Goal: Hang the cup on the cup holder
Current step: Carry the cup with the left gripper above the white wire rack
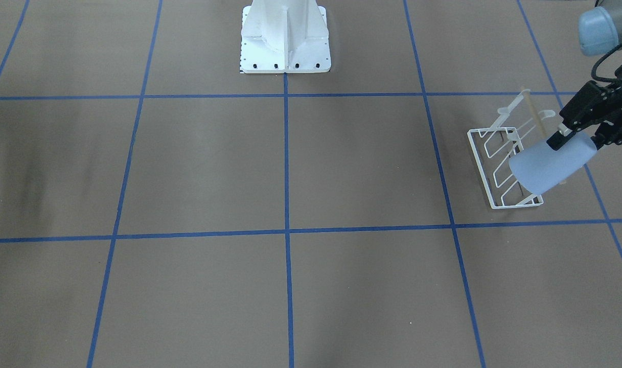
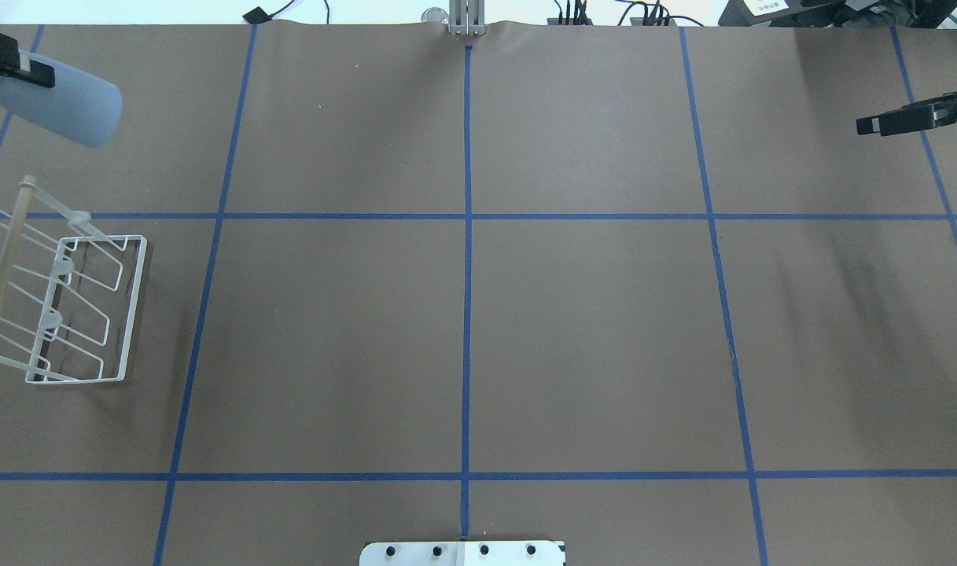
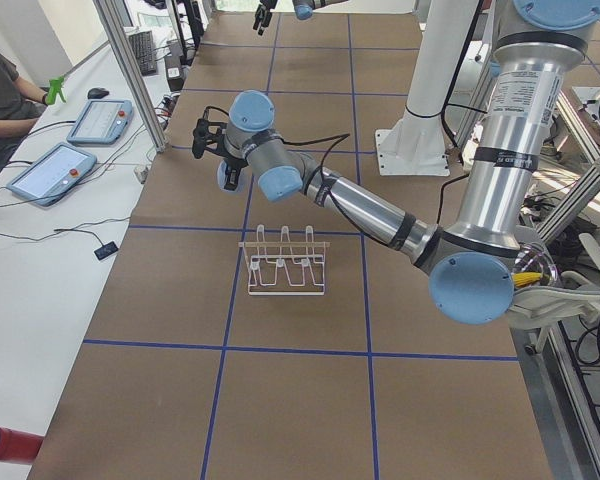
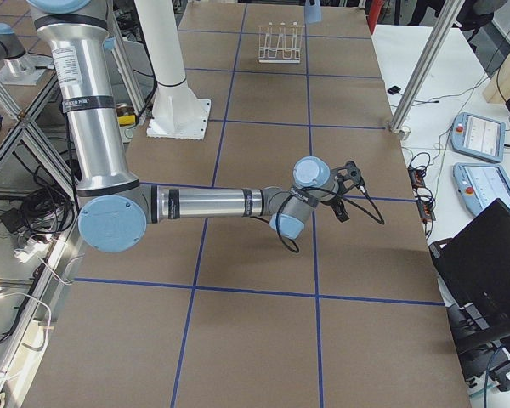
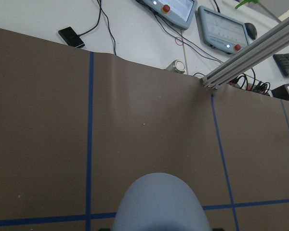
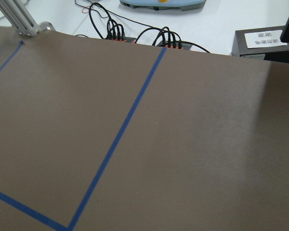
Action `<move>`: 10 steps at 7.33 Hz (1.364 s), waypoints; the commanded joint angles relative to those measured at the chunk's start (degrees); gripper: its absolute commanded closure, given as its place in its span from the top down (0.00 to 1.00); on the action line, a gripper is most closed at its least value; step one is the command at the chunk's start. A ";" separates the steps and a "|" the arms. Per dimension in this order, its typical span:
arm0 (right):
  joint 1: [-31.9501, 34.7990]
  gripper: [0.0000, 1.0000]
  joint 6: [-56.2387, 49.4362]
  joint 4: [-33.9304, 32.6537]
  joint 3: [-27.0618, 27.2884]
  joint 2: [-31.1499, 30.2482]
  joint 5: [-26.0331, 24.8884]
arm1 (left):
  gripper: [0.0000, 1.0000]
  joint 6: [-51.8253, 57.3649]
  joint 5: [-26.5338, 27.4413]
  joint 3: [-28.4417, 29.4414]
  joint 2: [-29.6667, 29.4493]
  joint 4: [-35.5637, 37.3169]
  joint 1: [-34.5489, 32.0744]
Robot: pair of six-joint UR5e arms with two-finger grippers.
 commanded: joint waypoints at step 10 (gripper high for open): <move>4.99 1.00 -24.14 -44.66 16.60 -4.70 0.01 | 0.00 20.40 15.85 -8.61 -6.07 42.58 6.90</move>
